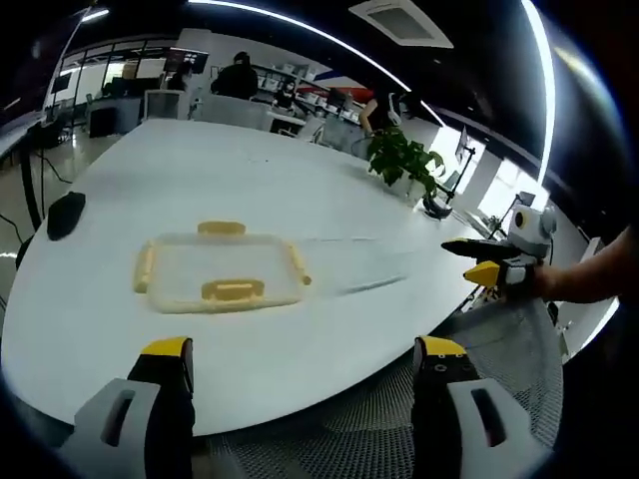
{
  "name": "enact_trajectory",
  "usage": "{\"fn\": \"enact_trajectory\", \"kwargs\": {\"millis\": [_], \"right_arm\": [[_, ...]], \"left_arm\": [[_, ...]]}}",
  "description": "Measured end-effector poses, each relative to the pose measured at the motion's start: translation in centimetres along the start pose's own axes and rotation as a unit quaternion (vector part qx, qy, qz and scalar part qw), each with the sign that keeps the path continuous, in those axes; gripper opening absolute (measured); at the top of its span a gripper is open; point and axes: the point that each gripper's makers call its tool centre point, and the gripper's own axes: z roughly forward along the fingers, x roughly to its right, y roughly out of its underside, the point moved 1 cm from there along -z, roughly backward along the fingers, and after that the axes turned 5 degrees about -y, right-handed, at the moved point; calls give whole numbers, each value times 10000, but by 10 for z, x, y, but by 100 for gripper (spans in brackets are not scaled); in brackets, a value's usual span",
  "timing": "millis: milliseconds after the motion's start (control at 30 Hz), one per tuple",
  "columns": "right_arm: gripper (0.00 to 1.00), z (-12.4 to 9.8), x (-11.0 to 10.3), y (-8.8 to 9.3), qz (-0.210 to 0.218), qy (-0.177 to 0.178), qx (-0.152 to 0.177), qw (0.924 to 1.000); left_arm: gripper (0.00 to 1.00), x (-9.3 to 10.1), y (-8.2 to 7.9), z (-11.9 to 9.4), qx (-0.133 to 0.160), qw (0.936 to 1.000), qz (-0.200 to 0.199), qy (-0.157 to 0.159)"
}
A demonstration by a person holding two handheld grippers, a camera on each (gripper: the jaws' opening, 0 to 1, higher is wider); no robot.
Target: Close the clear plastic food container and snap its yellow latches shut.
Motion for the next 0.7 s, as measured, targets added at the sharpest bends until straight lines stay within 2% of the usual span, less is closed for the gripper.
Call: {"fn": "enact_trajectory", "kwargs": {"millis": [133,233,267,300,367,500,600,700], "right_arm": [[73,-2,5,-5,92,30,97,9999],[73,-2,6,-4,134,91,72,9998],[73,-2,5,-3,154,105,70,9998],[73,-2,5,-4,146,115,87,9998],[73,-2,5,-7,183,63,201,9996],[73,-1,7,-3,230,98,108,9996],[71,0,7,3,103,179,1,9998],[71,0,12,5,164,272,-53,9995]], "left_arm": [[89,4,-4,1,-14,9998,176,39],[88,6,0,1,-86,9997,232,91],[87,6,11,1,-348,9984,429,84],[85,5,12,2,-371,9981,498,54],[85,10,1,2,-56,9992,343,196],[83,6,7,2,-182,9993,314,93],[83,6,4,1,-11,9996,259,126],[83,4,4,2,-12,9997,218,106]]}}
